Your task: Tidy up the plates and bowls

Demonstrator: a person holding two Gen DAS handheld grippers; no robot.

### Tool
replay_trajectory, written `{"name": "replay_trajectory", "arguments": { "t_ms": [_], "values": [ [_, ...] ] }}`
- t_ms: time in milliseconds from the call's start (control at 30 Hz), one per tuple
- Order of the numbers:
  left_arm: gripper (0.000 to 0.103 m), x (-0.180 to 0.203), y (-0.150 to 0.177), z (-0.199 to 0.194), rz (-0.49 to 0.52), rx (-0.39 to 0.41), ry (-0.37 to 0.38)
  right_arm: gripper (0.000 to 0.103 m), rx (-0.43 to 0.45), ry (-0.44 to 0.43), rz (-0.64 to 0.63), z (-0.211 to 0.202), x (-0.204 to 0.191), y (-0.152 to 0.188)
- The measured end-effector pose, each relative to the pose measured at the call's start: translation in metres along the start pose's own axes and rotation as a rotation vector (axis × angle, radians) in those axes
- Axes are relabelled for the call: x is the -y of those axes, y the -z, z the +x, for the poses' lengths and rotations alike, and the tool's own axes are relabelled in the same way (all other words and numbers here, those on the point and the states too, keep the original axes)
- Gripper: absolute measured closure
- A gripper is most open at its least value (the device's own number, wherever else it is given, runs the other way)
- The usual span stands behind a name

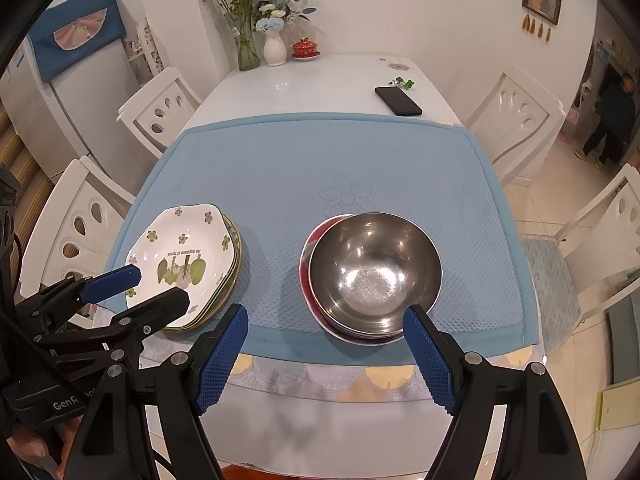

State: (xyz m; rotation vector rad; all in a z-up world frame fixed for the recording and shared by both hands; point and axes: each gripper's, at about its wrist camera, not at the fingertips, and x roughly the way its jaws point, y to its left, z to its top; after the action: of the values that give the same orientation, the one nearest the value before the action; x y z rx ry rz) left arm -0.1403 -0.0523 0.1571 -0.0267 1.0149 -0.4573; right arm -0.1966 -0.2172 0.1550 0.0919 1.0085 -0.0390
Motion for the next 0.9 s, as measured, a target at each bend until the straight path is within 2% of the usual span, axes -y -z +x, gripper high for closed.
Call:
{"name": "replay_trajectory", "arguments": {
  "t_ms": [667, 900],
  "values": [
    [0.035, 0.001, -0.006, 0.006, -0.025, -0.004, -0.042, 0.025, -0.035, -0.017, 0.032, 0.011, 0.012, 0.002],
    [0.035, 0.018, -0.009, 0.013, -0.027, -0.021, -0.059, 0.025, -0.047, -0.020, 0.071, 0.013, 0.037, 0.002]
  ]
}}
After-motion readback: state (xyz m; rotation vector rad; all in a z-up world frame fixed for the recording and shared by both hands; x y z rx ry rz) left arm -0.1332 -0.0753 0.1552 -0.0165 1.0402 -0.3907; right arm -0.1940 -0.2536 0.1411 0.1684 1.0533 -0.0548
